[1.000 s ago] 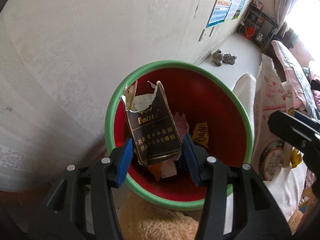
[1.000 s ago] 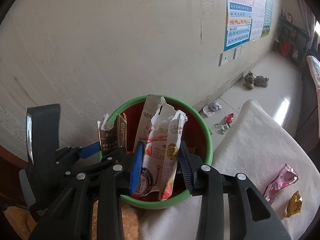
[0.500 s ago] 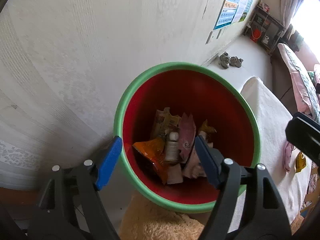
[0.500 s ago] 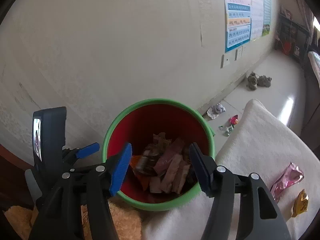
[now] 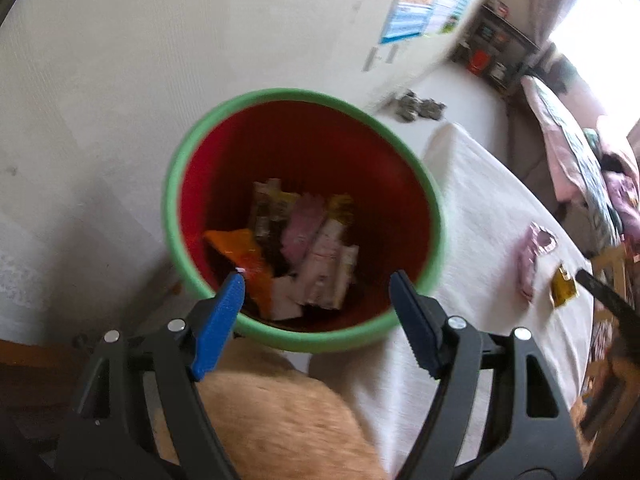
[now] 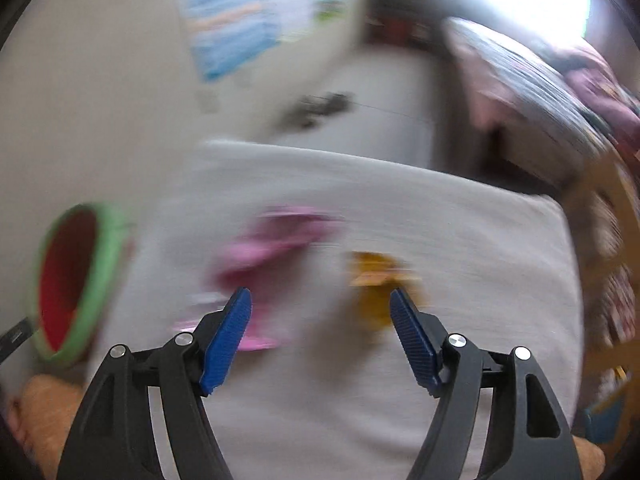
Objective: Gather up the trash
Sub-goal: 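Move both open grippers back over the table, then grasp the pink foil wrapper with the left gripper while the right gripper grasps the yellow candy bar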
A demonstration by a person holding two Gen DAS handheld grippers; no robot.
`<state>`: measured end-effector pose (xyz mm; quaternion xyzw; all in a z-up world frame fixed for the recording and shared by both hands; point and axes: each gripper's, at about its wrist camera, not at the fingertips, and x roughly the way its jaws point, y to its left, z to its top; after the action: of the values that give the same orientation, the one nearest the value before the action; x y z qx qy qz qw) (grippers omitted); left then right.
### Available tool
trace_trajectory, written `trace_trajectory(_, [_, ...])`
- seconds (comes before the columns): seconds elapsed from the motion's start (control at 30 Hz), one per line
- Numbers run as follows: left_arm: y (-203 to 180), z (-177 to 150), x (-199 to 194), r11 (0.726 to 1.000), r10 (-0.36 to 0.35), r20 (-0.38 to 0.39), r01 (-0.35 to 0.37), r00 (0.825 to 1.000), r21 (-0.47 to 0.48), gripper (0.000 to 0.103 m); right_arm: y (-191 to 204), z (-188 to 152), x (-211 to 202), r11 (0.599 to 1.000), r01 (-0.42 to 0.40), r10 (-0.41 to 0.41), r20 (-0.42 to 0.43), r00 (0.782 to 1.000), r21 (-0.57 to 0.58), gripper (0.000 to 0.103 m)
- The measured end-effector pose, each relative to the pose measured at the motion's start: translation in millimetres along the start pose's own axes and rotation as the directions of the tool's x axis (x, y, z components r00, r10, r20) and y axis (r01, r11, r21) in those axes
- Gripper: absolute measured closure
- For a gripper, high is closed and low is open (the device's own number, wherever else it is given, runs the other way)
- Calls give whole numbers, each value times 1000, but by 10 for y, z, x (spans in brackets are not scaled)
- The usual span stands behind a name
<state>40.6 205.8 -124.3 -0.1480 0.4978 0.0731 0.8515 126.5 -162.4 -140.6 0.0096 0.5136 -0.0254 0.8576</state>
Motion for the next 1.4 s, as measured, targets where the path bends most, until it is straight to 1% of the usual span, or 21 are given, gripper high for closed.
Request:
trace_trajectory(0.07, [-197,-25,-4,999,-16,-6,17,1000,34,31,-172,50,200,1000,3,-1,-61,998,31,33])
trace_trajectory(0.13, [-405,-60,-9,997,-37,-19,38,999,65,31,-257,64,375,999,-28,32,-109,994,42,35])
trace_trajectory(0.17, [-482,-73,-14,996,-42,-22,44,999,79,31,-276,63,447,998,-44,48,-121,992,36,43])
trace_trajectory(0.2, [-573,-89,-18,994,-48,-26,50,999,98,31,-270,61,478,997,-64,68,-125,990,36,48])
trace_trajectory(0.23, [-686,-111,-17,990,-55,-32,59,998,126,31,-270,49,485,995,-94,99,-125,987,44,57])
trace_trajectory(0.27, [-803,-136,-16,985,-61,-39,66,997,159,31,-280,49,483,991,-124,130,-122,984,55,69])
trace_trajectory(0.3, [-939,-158,-13,978,-64,-44,72,997,195,31,-309,26,438,986,-153,160,-115,980,64,74])
trace_trajectory(0.4, [-1251,-196,30,959,-80,-55,92,995,268,31,-349,-46,271,981,-187,192,-85,978,59,79])
trace_trajectory(0.53, [-1605,-185,141,944,-96,-68,112,993,310,31,-513,-393,-129,971,-229,232,-42,972,61,79])
trace_trajectory(0.63, [-1897,-131,315,934,-102,-80,123,992,335,31,-678,-728,-330,968,-229,234,-33,972,100,79])
trace_trajectory(0.7, [-2014,-104,456,936,-79,-73,99,994,336,31,-819,-998,-397,966,-220,228,-42,973,138,79])
trace_trajectory(0.8, [-2158,-70,662,946,-41,-89,67,995,318,31,-996,-1224,-389,966,-206,220,-77,972,155,79])
trace_trajectory(0.9, [-2304,-57,791,941,-19,-98,50,995,333,31,-1121,-1249,-421,953,-223,240,-60,969,204,77])
trace_trajectory(0.97, [-2408,-41,904,930,18,-114,25,993,366,31,-1091,-1244,-421,954,-231,246,-59,967,192,77])
trace_trajectory(1.03, [-2446,-12,973,933,36,-122,10,992,359,31,-1007,-1229,-386,957,-241,254,-69,965,159,75])
trace_trajectory(1.1, [-2457,14,1005,941,19,-139,29,990,337,31,-957,-1236,-416,960,-248,258,-63,964,126,73])
trace_trajectory(1.17, [-2502,2,1036,939,3,-164,53,986,340,32,-940,-1252,-431,961,-255,262,-56,963,111,64])
trace_trajectory(1.2, [-2536,-19,1066,932,10,-182,56,983,359,34,-942,-1274,-442,960,-259,266,-54,963,107,61])
trace_trajectory(1.23, [-2552,-47,1093,925,19,-198,58,980,376,44,-939,-1276,-441,959,-262,269,-55,962,107,57])
trace_trajectory(1.27, [-2554,-67,1114,921,25,-211,60,977,384,55,-932,-1272,-428,959,-262,269,-56,961,108,55])
trace_trajectory(1.4, [-2494,-142,1079,930,-2,-239,90,971,357,72,-967,-1281,-430,955,-270,278,-49,959,125,50])
